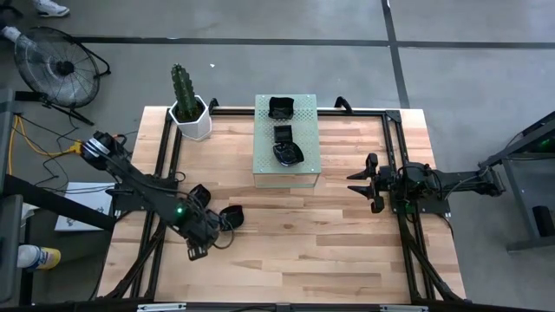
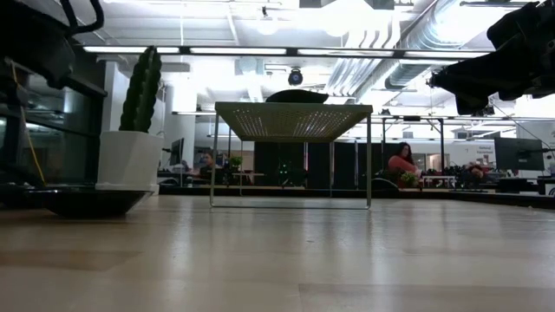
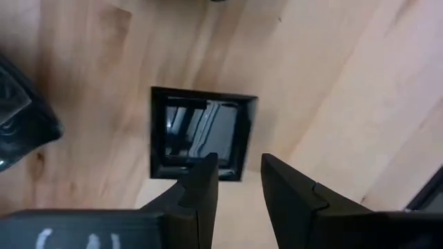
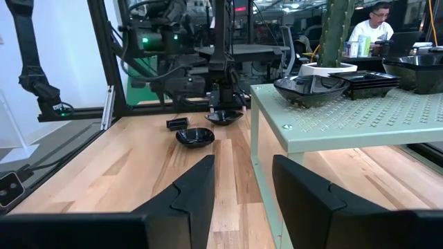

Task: Pick & Place Mini shaped plates
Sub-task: Stack the black square plate on top of the black square plate on the shelf

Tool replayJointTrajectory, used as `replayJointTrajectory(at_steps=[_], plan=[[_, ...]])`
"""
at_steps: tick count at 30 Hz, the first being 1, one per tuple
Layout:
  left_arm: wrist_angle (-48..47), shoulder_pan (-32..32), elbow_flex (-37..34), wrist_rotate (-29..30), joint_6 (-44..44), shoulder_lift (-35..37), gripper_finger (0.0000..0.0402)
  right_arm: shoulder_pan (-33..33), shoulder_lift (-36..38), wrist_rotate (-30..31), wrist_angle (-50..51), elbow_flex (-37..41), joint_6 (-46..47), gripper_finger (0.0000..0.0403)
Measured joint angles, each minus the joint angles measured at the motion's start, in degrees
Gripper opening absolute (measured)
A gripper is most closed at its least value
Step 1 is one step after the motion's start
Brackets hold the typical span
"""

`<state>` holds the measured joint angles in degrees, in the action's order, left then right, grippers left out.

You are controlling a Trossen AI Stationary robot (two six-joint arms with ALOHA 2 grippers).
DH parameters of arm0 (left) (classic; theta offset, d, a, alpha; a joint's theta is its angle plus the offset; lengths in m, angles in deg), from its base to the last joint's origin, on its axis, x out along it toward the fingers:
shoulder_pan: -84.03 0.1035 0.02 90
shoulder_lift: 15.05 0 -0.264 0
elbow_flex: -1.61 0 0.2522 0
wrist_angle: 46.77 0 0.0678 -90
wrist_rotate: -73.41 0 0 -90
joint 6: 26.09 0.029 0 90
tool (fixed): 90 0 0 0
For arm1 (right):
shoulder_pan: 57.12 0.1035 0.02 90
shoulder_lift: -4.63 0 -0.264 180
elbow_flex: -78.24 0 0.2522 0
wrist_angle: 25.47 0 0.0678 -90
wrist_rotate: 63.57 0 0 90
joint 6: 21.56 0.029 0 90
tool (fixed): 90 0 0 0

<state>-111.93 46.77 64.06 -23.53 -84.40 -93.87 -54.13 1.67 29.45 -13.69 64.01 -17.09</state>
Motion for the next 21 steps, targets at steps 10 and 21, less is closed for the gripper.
replayJointTrajectory(at_steps=[10,21], plan=[[2.8,-6.13,1.55,1.41,2.54,-6.32,0.0108,0.0,0.0,-0.02,0.0,0.0,0.0,0.014],[2.3,-13.24,1.55,11.94,2.6,-6.6,0.0108,0.0,-0.04,-0.02,0.0,-0.02,0.0,0.014]])
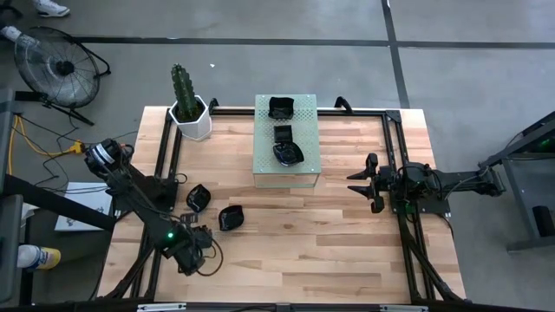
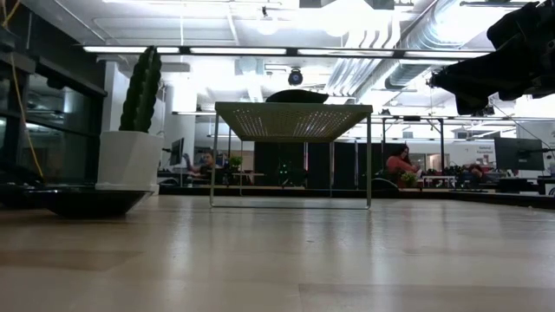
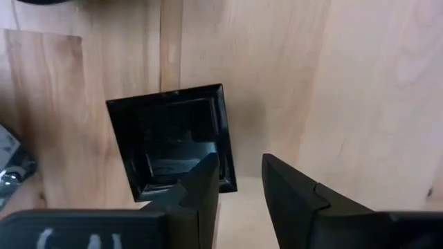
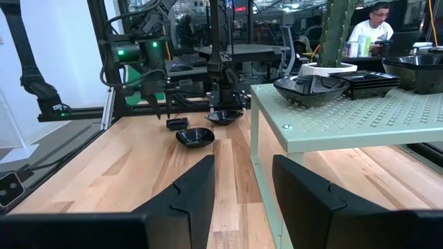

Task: Pick & Place Mini shaped plates
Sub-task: Stack the black square plate on top of the black square plate on the shelf

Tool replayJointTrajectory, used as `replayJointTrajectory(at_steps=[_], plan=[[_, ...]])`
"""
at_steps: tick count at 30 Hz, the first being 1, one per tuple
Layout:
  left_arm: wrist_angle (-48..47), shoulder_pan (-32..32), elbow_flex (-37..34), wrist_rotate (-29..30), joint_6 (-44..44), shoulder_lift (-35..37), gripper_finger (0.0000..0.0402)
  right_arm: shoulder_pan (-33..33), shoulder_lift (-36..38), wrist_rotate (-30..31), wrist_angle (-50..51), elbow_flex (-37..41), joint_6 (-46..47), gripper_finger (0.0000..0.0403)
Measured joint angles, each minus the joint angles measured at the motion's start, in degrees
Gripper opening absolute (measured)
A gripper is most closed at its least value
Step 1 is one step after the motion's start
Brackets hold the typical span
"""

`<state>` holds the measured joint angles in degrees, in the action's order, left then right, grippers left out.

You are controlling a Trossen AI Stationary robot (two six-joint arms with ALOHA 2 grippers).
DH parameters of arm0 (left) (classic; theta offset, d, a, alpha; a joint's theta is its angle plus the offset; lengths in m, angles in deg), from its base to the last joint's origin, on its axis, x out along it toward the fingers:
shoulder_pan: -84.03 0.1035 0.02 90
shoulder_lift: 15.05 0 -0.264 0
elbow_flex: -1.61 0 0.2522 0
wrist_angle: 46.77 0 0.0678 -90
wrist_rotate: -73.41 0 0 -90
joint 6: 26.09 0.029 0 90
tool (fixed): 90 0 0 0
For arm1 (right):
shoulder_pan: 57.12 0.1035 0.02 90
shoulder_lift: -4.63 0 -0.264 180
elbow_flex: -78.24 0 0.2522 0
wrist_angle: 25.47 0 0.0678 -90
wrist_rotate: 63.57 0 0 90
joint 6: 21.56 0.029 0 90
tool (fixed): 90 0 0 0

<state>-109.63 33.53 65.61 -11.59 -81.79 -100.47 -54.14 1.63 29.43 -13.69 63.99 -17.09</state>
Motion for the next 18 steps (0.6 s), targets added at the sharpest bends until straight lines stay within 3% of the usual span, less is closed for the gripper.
replayJointTrajectory(at_steps=[7,18], plan=[[-0.43,-2.54,0.0,4.33,0.0,0.0,0.0108,0.0,0.02,0.01,-0.01,0.02,0.0,0.014],[-0.36,-2.43,0.0,4.59,-0.02,-0.63,0.0108,0.0,0.02,0.02,0.0,0.02,0.0,0.014]])
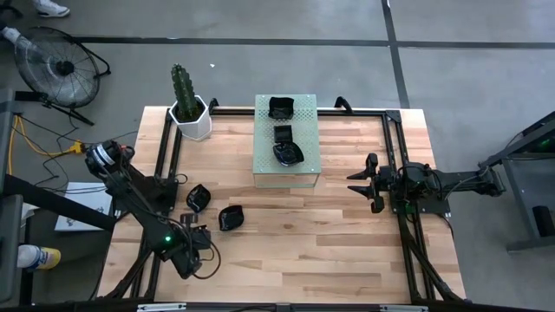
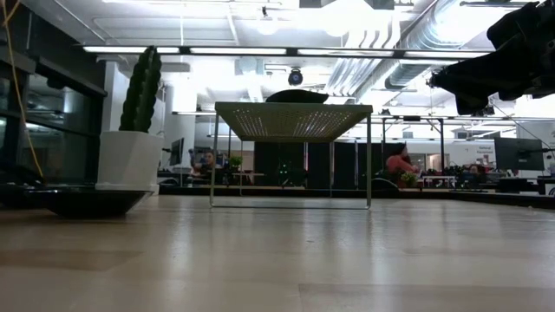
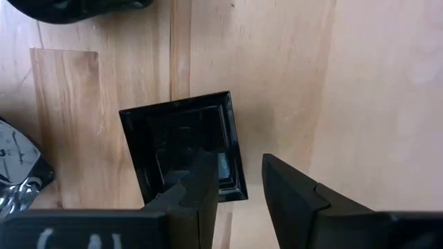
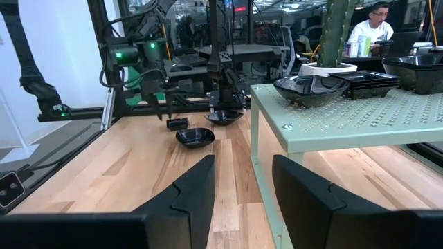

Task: Pick & Place Mini shaped plates
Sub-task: Stack the black square plate on top of the black square plate on the shelf

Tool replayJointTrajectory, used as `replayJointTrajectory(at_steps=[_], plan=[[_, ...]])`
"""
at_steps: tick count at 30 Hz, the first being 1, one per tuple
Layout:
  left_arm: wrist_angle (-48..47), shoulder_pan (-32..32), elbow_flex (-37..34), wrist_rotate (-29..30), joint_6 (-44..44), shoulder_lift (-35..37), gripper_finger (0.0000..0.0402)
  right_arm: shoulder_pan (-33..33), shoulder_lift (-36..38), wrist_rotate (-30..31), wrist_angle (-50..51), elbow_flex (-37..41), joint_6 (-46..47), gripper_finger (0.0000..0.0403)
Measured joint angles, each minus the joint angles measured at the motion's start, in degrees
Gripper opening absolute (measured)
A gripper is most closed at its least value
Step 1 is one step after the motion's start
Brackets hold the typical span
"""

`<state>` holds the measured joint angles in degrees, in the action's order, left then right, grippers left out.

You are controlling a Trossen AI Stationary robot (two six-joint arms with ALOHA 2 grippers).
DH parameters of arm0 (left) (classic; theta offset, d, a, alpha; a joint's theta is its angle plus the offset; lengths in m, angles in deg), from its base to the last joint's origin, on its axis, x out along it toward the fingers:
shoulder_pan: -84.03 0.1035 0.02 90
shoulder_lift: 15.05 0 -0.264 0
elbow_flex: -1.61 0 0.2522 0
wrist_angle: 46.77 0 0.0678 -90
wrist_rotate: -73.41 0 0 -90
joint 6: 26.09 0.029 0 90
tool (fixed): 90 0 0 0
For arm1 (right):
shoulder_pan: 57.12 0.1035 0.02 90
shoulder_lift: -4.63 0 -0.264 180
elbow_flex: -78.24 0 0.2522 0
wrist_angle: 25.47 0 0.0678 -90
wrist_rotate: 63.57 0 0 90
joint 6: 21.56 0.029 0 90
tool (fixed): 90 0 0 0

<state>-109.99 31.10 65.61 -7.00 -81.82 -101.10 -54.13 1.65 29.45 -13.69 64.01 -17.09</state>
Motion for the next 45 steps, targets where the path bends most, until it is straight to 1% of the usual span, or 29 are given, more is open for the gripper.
replayJointTrajectory(at_steps=[4,11,21,32,39,45], plan=[[0.34,0.0,0.0,-0.3,-0.1,-1.43,0.0108,0.0,0.01,-0.02,-0.01,-0.01,0.0,0.014],[-1.34,0.02,-0.02,1.05,-1.77,-1.41,0.0108,0.01,0.0,-0.02,-0.02,-0.01,0.0,0.014],[0.16,0.02,-0.04,0.11,-2.62,-2.19,0.0108,0.0,0.0,0.0,-0.07,0.0,0.0,0.014],[0.41,0.02,-0.11,-0.4,-3.08,-4.65,0.0108,0.01,0.01,0.0,-0.15,-0.01,0.0,0.014],[-0.23,0.02,-0.11,-0.04,-4.5,-4.92,0.0108,0.0,0.04,0.02,-0.31,0.0,0.0,0.014],[1.21,0.02,-1.55,-0.24,-4.86,-4.92,0.0108,0.0,0.02,0.02,-0.35,0.0,-0.02,0.014]])
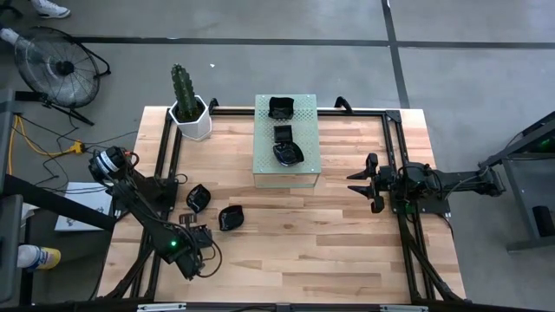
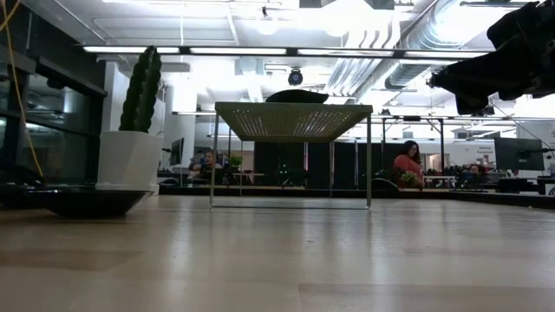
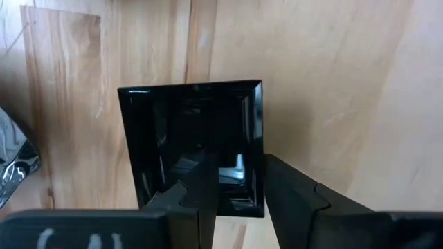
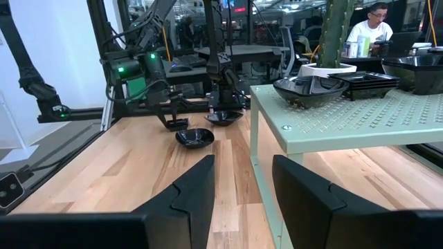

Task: Pick & Place Mini shaped plates
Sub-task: Stack the black square plate on top of the black square plate on the shelf

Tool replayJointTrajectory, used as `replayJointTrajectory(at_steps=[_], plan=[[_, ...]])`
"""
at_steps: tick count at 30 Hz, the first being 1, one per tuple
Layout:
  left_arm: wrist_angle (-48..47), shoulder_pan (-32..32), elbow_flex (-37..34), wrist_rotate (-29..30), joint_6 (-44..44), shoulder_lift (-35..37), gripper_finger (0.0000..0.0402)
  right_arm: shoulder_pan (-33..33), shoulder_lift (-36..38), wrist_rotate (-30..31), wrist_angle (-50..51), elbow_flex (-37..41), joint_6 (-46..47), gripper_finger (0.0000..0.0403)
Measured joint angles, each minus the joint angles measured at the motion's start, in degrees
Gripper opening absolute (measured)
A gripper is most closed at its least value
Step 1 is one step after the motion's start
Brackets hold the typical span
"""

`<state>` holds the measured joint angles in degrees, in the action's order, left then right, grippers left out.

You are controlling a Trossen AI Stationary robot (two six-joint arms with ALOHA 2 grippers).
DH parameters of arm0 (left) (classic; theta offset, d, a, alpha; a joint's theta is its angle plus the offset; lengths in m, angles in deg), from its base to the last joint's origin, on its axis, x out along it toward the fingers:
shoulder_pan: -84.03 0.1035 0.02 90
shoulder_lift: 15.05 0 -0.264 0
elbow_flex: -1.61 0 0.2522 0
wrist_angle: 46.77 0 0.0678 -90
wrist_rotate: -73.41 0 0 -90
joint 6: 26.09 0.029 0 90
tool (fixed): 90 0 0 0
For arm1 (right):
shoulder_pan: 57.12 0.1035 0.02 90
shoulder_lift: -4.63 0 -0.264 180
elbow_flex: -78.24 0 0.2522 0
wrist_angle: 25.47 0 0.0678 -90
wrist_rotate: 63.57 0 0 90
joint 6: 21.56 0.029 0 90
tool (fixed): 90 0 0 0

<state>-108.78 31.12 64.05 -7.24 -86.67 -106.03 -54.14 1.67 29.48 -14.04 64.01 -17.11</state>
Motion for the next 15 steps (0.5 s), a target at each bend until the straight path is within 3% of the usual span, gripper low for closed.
replayJointTrajectory(at_steps=[7,15], plan=[[-0.02,0.0,-0.02,0.17,-1.0,0.0,0.0101,0.01,0.0,0.0,-0.01,-0.02,0.02,0.014],[0.08,0.0,-0.02,-0.27,-1.08,0.01,0.002,0.0,0.0,-0.02,-0.02,-0.02,0.02,0.014]])
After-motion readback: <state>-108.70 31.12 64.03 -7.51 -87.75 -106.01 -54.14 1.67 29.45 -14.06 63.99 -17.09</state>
